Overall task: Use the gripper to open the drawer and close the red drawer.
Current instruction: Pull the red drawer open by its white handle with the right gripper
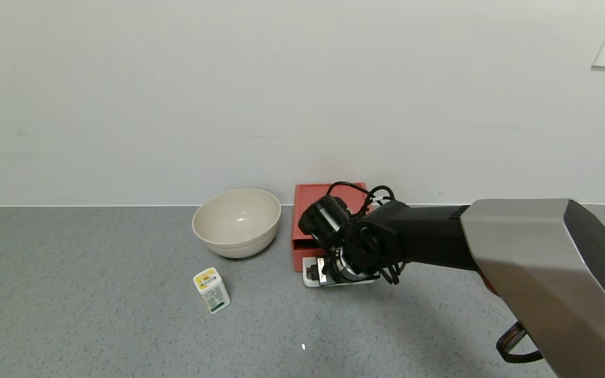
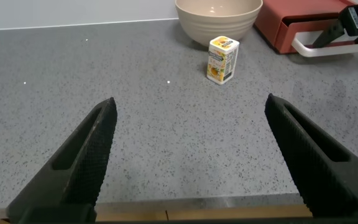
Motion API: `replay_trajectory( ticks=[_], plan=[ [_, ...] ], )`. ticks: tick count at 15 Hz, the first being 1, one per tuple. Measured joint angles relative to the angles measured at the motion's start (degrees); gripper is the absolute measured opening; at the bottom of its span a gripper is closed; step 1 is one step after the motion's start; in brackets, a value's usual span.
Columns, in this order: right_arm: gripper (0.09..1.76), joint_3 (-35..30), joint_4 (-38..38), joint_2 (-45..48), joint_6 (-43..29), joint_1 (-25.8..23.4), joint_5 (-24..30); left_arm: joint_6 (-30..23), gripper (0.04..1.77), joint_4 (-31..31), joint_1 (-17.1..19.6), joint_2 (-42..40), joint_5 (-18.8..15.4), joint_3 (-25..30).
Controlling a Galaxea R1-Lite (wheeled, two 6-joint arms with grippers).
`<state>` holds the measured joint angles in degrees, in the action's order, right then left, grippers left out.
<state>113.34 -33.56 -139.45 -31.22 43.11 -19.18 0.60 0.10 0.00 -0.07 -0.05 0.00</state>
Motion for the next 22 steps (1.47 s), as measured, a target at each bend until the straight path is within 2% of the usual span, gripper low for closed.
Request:
replay_trajectory(
  ticks=[5, 9, 14, 22],
  plan=[
    [1.71, -0.6, -3.0, 0.6, -1.9, 1.5, 0.6, 0.0, 1.72, 0.0, 0.0, 0.0, 0.0, 0.0],
    [1.71, -0.7, -6.9, 1.8, -4.1, 2.7, 3.7, 0.0, 1.72, 0.0, 0.0, 0.0, 0.0, 0.0],
    [1.71, -0.9, -10.9, 3.0, -7.4, 4.5, 3.8, 0.0, 1.72, 0.0, 0.0, 0.0, 0.0, 0.0],
    [1.71, -5.6, -11.1, 5.5, -11.0, 7.1, 3.7, 0.0, 1.72, 0.1, 0.0, 0.0, -0.1, 0.0]
  ],
)
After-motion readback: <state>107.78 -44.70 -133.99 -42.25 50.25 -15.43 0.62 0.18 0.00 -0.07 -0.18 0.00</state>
